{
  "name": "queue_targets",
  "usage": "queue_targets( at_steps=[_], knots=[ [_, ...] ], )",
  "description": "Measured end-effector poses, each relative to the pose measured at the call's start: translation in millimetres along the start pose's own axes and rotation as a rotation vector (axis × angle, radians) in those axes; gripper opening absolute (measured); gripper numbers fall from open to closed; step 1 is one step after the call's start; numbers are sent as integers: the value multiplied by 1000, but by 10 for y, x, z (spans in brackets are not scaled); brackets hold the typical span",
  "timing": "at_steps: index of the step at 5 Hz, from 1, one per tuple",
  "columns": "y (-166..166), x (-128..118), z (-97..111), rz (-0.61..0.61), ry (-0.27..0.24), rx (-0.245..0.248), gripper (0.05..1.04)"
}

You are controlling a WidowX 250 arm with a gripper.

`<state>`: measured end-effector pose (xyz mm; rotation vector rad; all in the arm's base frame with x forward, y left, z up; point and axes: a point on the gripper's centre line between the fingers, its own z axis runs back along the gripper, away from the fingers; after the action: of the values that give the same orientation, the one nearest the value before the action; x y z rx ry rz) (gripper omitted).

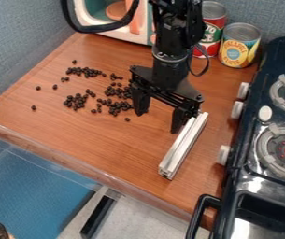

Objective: Sweep into pile

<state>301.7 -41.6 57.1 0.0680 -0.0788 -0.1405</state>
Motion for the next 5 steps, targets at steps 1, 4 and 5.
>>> queue_targets(
  at_steps=[1, 4, 5],
  knots=[
    [-10, -34, -82, 5, 29, 1, 999],
    [-481, -44, 30, -148, -75, 29, 1000],
    [-476, -29, 26, -152, -83, 30, 1000]
  ],
)
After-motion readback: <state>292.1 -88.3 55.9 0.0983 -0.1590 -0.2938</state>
